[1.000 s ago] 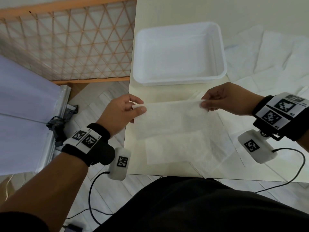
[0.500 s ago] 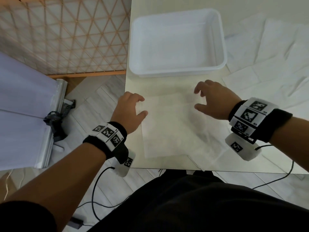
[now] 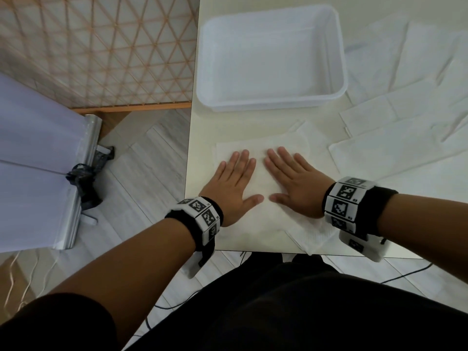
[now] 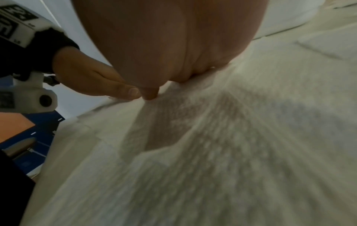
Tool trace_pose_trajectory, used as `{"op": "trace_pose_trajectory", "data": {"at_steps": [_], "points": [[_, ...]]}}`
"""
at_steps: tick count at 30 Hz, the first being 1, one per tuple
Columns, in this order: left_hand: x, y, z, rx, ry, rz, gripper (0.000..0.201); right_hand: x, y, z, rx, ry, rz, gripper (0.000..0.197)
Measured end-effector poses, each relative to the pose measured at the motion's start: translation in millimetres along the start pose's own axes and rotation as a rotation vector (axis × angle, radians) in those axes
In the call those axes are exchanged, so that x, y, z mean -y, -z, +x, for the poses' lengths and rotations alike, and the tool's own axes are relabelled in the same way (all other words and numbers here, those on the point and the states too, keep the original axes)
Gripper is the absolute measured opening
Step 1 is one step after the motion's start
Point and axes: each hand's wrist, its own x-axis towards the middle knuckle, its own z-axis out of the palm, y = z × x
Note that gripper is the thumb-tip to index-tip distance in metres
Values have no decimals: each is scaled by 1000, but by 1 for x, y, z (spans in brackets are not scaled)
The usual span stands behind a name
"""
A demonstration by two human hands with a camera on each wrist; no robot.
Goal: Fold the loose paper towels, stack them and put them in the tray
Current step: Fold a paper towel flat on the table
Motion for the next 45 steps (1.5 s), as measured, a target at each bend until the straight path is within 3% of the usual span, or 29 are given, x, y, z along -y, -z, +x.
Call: {"op": "trace_pose_trajectory", "data": {"at_steps": [7, 15, 18, 20, 22, 27, 36, 38, 42, 45], "points": [[30, 1, -25, 76, 82, 37, 91, -22, -2, -16, 12, -37, 51, 101], [42, 17, -37, 149, 89, 94, 95, -20, 15, -22, 63, -65, 106, 102], [32, 29, -34, 21, 91, 51, 98, -16, 27, -18, 31, -105, 113, 86], [24, 36, -28, -100, 67, -30, 91, -11, 35, -11, -54, -110, 100, 74], [14, 38, -17, -134, 9, -121, 79, -5, 40, -4, -113, -96, 103, 69], [-5, 20, -1, 52, -63, -93, 85, 9, 27, 4, 21, 4, 55, 84], [29, 17, -27, 97, -43, -122, 92, -20, 11, -17, 15, -13, 85, 92], [32, 26, -29, 16, -10, -256, 82, -19, 18, -16, -83, -34, 136, 91], [37, 52, -9, -357, 18, -386, 44, -14, 36, 2, -253, -85, 175, 59], [40, 69, 14, -333, 70, -413, 43, -10, 45, 14, -245, -126, 202, 53]]}}
